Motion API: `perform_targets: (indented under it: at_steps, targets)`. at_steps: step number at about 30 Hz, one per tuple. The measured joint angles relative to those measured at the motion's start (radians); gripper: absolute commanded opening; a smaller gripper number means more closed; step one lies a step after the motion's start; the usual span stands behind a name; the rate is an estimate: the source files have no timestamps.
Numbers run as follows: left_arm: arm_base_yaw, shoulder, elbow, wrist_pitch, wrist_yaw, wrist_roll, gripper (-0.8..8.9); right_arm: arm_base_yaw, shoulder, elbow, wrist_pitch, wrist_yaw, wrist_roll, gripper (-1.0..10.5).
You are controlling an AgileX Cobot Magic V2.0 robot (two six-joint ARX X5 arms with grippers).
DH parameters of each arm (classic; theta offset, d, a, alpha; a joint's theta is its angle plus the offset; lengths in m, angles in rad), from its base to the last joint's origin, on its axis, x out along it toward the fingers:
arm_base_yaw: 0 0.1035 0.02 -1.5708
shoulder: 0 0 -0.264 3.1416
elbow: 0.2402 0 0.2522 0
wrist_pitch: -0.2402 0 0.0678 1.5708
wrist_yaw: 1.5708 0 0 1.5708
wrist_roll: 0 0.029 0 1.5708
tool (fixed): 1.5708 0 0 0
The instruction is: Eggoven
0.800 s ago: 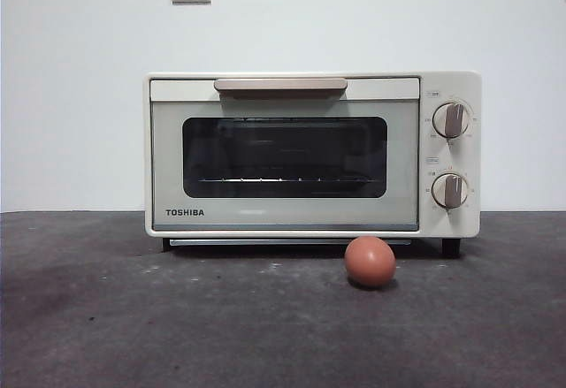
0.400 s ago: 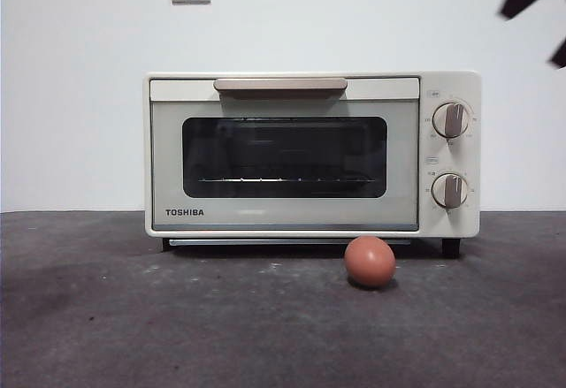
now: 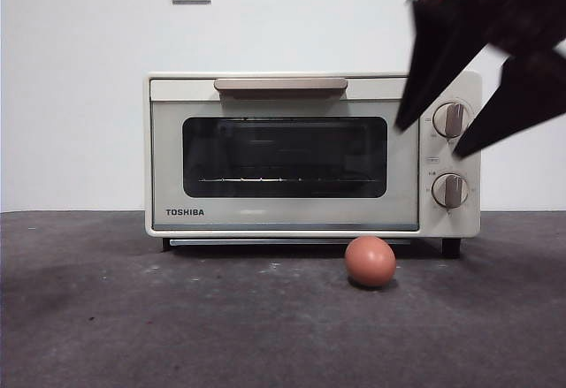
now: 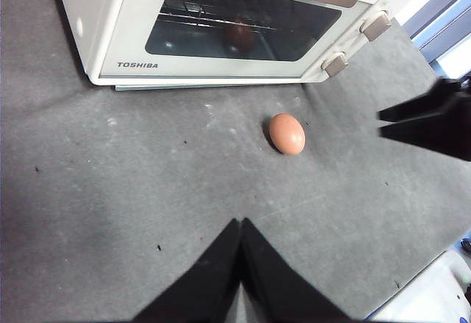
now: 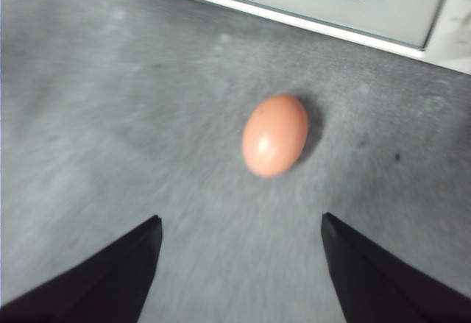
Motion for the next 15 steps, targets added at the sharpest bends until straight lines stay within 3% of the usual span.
perform_targets:
  at_steps: [5, 15]
  targets:
    - [0.0, 0.0, 0.0, 0.0, 0.0, 0.0, 0.07, 0.035, 0.143, 0.016, 0.06, 0.043, 0.044, 3.5]
    - [0.0, 0.0, 0.0, 0.0, 0.0, 0.0, 0.07, 0.045, 0.442, 0.172, 0.085, 0.099, 0.051, 3.5]
